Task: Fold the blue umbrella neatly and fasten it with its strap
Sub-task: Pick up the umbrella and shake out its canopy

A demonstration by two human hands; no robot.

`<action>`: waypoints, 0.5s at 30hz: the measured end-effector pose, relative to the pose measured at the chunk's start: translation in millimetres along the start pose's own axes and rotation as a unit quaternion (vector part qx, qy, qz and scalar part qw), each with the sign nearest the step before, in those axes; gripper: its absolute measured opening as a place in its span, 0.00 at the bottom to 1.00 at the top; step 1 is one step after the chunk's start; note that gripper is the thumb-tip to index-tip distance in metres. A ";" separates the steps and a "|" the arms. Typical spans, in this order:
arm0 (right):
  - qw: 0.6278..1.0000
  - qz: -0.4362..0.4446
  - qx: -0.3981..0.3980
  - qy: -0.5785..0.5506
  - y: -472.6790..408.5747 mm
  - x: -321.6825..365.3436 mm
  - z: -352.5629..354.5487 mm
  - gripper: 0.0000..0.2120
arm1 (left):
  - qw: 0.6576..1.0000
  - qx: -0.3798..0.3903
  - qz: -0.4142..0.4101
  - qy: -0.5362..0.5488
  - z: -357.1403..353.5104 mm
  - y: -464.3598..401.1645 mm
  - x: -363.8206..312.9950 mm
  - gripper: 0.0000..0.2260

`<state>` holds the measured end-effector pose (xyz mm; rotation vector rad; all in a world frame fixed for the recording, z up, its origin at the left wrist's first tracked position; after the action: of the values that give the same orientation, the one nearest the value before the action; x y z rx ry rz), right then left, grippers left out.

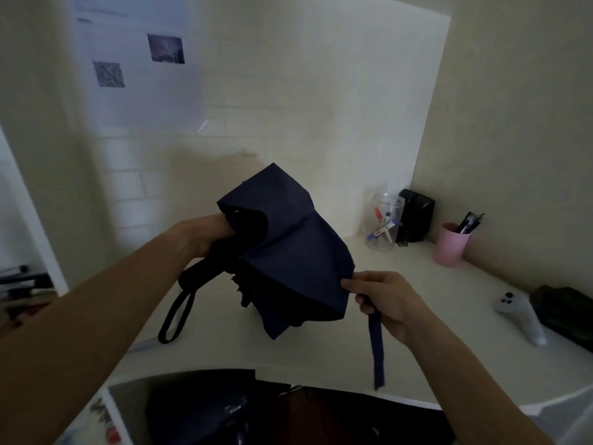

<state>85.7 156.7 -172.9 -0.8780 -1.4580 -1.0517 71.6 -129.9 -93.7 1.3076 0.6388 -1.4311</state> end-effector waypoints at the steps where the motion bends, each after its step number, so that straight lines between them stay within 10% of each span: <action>1: 1.000 -0.001 0.014 -0.019 0.0 -1.3 3.6 0.08 | 1.000 -0.002 0.016 0.001 4.2 -4.0 6.7 0.13; 12: 0.968 0.004 0.137 -0.212 -29.7 20.7 -25.0 0.07 | 0.967 0.016 0.175 -0.186 53.7 -84.2 45.9 0.15; 15: 0.966 0.055 0.079 -0.240 -64.5 38.6 -33.7 0.09 | 0.980 -0.064 0.084 -0.170 68.7 -120.1 12.0 0.06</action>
<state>31.4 102.4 -143.2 -1.1334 -1.8411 -0.6503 -62.4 -157.7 -117.2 0.9618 0.3762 -1.4071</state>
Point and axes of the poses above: each hand's wrist, its own y-axis away from the middle knuckle, its own z-axis out of the back of the hand, x = y × z, the point moved 2 cm from there along -y, towards the middle knuckle, and after that the axes turned 15 degrees about x, right-handed, at the moved point
